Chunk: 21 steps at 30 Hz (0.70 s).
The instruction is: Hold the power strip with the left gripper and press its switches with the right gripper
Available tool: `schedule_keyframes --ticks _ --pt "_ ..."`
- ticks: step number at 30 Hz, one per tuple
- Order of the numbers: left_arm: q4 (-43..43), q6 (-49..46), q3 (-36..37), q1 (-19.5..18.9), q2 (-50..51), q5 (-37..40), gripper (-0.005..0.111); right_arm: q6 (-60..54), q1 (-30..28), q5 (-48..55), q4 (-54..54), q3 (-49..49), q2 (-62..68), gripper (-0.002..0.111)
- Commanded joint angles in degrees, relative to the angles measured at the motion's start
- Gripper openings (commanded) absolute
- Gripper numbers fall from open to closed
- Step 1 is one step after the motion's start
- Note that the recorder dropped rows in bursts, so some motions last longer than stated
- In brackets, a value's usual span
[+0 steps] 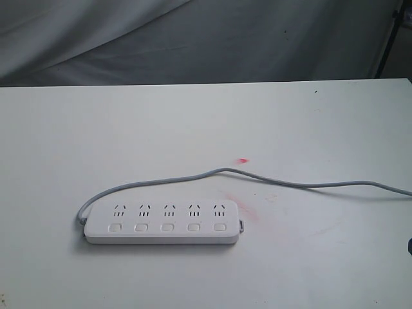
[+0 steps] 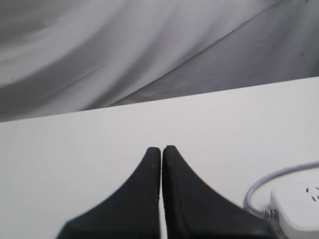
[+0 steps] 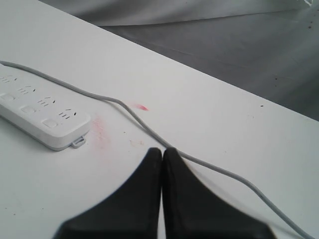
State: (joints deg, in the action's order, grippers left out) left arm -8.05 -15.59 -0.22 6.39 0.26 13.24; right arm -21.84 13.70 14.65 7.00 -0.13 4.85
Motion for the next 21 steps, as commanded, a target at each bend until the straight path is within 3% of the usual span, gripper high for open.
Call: schedule_keyframes --ticks 1,21 --pt "0.2 0.5 0.2 -0.2 -0.3 2.9 0.002 0.1 -0.5 -0.2 0.2 0.1 -0.1 0.0" --pt "0.2 0.5 0.2 -0.2 -0.3 2.9 0.002 0.1 -0.5 -0.2 1.2 0.1 -0.1 0.0"
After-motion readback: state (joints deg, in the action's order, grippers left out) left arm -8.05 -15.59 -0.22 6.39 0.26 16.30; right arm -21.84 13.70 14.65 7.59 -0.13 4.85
